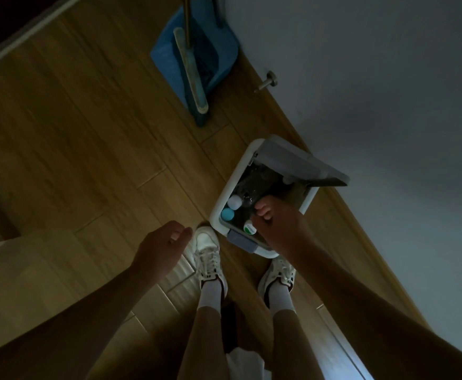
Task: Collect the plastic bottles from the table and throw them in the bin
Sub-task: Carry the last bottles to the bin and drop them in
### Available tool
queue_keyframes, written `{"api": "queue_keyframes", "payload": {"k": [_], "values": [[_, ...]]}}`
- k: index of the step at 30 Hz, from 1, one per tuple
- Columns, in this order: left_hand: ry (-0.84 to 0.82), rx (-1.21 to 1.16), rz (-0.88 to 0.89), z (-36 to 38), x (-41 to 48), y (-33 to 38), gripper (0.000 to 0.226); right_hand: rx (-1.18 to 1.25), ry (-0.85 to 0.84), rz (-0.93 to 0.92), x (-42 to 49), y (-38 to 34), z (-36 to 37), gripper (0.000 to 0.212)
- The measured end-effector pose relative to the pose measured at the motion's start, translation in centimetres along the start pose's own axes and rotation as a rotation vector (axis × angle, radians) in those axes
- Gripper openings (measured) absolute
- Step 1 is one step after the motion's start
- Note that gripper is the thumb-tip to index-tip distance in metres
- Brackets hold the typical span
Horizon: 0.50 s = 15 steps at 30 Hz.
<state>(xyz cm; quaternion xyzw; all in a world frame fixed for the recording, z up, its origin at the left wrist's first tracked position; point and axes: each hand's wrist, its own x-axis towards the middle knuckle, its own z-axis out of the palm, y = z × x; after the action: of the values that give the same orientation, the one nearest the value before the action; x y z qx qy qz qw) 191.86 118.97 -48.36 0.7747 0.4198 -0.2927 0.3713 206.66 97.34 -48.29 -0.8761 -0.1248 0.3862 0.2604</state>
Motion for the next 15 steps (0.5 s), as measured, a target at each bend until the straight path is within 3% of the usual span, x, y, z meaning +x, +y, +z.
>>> {"api": "queue_keyframes", "payload": {"k": [4,9,15], "values": [[0.002,-0.015,-0.026,-1.2,-0.8,0.2,0.026,0.082,0.183,-0.132,-3.0,-4.0,-5.2,0.028],[0.028,-0.033,0.01,-3.3,-2.5,0.9,0.022,-0.056,0.328,-0.286,-4.8,-6.3,-10.8,0.038],[0.074,-0.141,0.019,-5.0,-4.5,1.5,0.017,-0.196,0.192,-0.124,-3.9,-4.6,-11.6,0.045]]}}
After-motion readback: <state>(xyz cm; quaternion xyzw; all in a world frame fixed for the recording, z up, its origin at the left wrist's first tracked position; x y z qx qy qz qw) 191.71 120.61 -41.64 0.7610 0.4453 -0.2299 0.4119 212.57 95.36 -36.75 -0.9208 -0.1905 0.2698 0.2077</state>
